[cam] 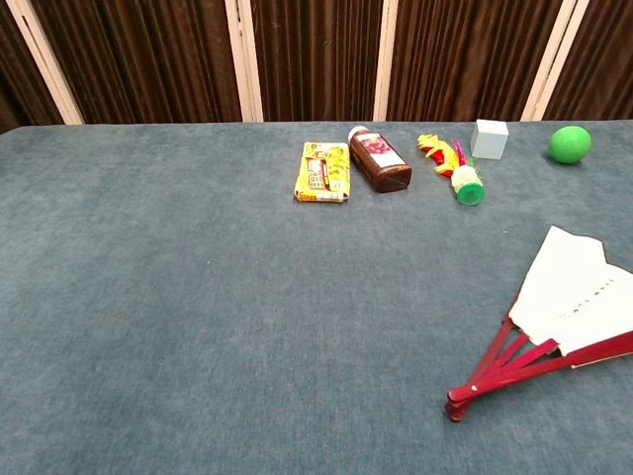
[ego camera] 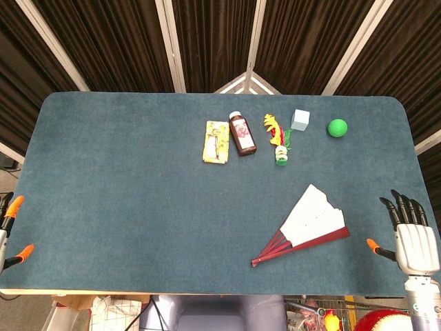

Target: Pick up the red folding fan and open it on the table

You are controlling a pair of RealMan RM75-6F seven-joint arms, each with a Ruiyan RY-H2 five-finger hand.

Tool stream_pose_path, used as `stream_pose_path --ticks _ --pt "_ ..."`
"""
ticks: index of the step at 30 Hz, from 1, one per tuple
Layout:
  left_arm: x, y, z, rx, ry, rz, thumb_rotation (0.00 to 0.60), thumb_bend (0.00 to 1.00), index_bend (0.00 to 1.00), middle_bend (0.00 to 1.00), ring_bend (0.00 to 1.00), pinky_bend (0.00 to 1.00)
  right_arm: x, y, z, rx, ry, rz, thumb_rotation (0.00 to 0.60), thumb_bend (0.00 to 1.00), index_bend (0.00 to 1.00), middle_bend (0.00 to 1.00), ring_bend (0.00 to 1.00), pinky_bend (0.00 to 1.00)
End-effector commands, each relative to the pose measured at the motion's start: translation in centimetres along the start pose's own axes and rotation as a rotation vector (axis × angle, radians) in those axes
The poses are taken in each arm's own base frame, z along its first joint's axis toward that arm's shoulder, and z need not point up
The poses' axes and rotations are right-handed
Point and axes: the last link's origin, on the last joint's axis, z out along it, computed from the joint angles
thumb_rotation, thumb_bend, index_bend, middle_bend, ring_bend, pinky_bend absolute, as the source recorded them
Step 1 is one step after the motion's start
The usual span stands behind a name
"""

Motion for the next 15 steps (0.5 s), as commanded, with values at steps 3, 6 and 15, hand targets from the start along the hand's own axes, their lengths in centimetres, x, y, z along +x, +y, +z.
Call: stream_pose_path --ticks 3,6,15 --pt "0.02 0.02 0.13 0.0 0.0 -0.001 0.6 0.18 0.05 0.0 0.0 0.0 -0.26 -0.16 0.03 0.006 -0.018 -0.008 0.6 0.08 0.19 0.08 0.09 0.11" --pt "0.15 0.17 -0.02 -0.009 0.007 -0.004 0.6 0.18 0.05 0.0 0.0 0.0 -0.33 -0.27 -0.01 0.01 -0.022 0.002 0.6 0.08 0.19 0.08 0.09 0.11" --pt "-0.17 0.54 0.02 -0.021 -0.007 0.006 0.6 0.18 0.05 0.0 0.0 0.0 -0.57 -0.39 -0.19 0.027 -0.041 0.013 0.6 0.08 0.19 0.08 0.09 0.11"
